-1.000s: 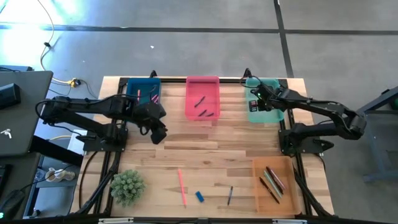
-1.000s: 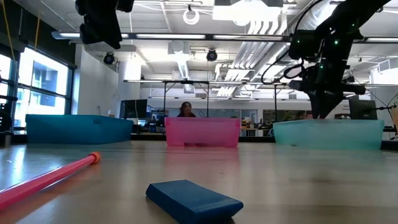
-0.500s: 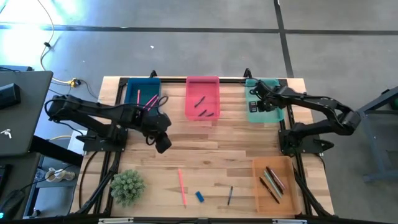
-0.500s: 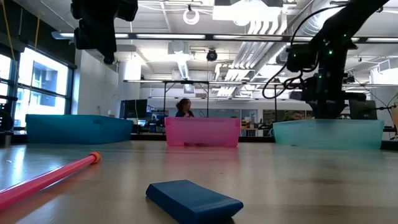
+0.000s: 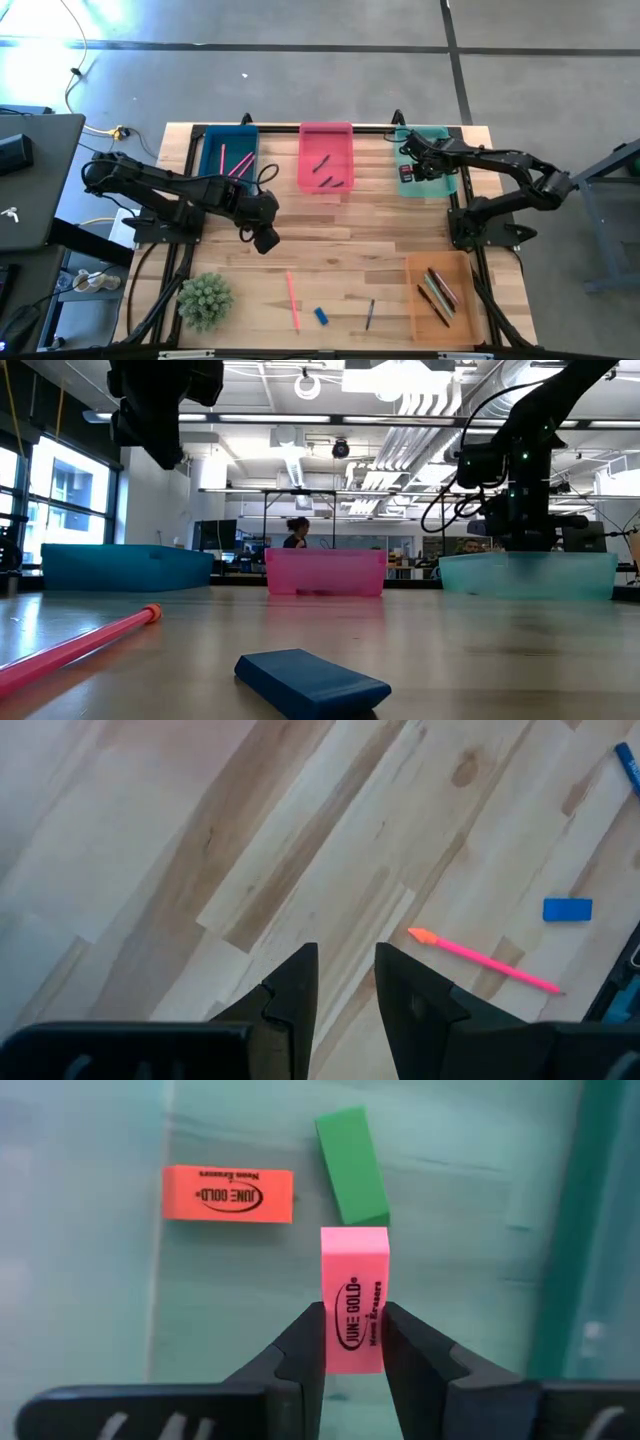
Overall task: Sort crayons/erasers/pens/pencils in bins
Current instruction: Put the pink eraser into the green bin, then put the pink pencil into the blue bin
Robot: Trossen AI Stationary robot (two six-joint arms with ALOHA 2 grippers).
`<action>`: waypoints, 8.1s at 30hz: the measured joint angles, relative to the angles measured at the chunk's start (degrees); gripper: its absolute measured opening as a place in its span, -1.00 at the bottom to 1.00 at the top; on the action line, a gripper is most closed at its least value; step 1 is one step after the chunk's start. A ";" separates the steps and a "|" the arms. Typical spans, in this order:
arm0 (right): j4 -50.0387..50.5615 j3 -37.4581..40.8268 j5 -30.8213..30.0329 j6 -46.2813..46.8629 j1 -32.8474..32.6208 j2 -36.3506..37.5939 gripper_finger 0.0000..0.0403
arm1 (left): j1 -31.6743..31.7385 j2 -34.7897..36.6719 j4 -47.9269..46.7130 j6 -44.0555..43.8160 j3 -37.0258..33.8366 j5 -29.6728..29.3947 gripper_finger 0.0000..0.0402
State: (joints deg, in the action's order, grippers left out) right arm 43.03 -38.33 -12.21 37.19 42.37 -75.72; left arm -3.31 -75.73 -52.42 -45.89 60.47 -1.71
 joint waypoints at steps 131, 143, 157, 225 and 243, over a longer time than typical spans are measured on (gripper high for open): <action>1.73 -9.73 -8.83 34.81 -34.25 10.45 -0.16 | -13.92 -38.36 6.56 73.16 15.25 1.43 -0.34; 1.68 -9.72 -8.81 34.53 -34.25 10.43 -0.16 | -13.90 -39.55 6.47 73.99 15.41 1.50 -0.40; 2.16 -9.73 -8.81 33.49 -34.25 10.43 -0.16 | -13.90 -39.60 5.60 71.08 15.41 1.70 -0.96; 2.34 -9.70 -8.86 16.65 -31.45 10.47 -0.16 | 31.39 25.58 -5.92 17.09 -19.94 -23.90 -0.94; 2.14 -9.72 -8.85 15.24 -30.97 10.47 -0.16 | 50.76 13.16 -5.97 18.70 -20.98 -14.89 -0.94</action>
State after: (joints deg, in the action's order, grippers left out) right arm 45.17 -48.05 -21.06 52.43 11.40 -65.25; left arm 47.45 -62.58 -58.39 -27.20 39.48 -16.60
